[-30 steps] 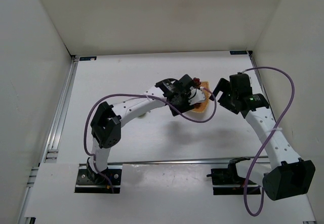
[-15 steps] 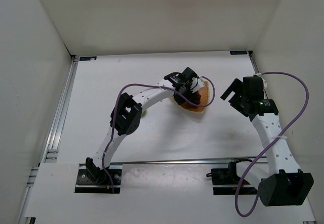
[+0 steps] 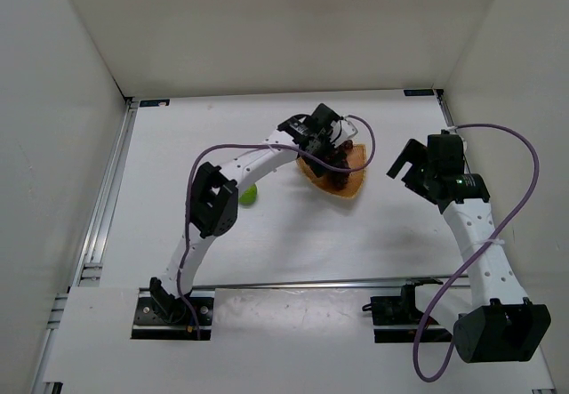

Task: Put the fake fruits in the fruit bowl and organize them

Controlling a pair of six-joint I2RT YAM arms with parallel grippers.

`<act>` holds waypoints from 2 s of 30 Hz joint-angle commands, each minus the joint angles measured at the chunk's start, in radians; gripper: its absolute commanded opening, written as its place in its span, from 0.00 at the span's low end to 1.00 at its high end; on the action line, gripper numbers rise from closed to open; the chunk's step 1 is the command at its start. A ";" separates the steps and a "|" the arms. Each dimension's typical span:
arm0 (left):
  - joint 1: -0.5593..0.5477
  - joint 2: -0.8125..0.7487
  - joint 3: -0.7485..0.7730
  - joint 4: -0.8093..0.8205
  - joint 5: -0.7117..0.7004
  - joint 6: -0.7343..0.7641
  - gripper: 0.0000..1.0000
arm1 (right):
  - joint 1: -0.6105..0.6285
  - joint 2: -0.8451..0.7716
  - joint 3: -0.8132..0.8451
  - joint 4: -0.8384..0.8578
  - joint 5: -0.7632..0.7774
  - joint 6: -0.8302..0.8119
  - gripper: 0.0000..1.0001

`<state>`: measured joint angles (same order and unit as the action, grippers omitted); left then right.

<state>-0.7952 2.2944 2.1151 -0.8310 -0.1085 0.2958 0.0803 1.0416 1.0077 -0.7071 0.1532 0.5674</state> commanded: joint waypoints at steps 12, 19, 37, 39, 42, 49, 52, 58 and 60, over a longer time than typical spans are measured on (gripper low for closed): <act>0.378 -0.627 -0.214 0.020 -0.054 -0.099 1.00 | 0.527 0.490 0.426 0.029 0.023 -0.116 0.99; 0.713 -0.815 -0.605 0.020 -0.051 -0.155 1.00 | 0.735 1.065 0.995 -0.002 -0.107 -0.152 0.99; 0.929 -0.908 -0.882 0.029 0.053 -0.175 1.00 | 0.849 1.321 1.091 -0.002 -0.084 -0.044 0.45; 0.929 -0.908 -0.882 0.029 0.063 -0.175 1.00 | 0.849 1.264 1.069 -0.002 -0.072 -0.044 0.27; 0.929 -0.908 -0.882 0.029 0.073 -0.175 1.00 | 0.849 1.127 1.037 -0.002 -0.017 -0.044 0.18; 0.929 -0.917 -0.902 0.020 0.102 -0.175 1.00 | 0.615 0.703 0.666 -0.002 0.192 0.044 0.09; 0.929 -0.917 -0.902 0.020 0.112 -0.175 1.00 | 0.462 0.591 0.478 0.007 0.177 0.081 0.07; 0.929 -0.888 -0.882 0.010 0.121 -0.175 1.00 | 0.235 0.638 0.410 0.046 0.113 0.055 0.07; 0.929 -0.888 -0.871 0.000 0.121 -0.175 1.00 | 0.191 0.684 0.465 0.046 0.057 0.045 0.06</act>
<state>0.1291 1.4307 1.2182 -0.8185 -0.0124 0.1299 0.3141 1.6680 1.4292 -0.6621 0.2806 0.6235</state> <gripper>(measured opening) 0.990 0.682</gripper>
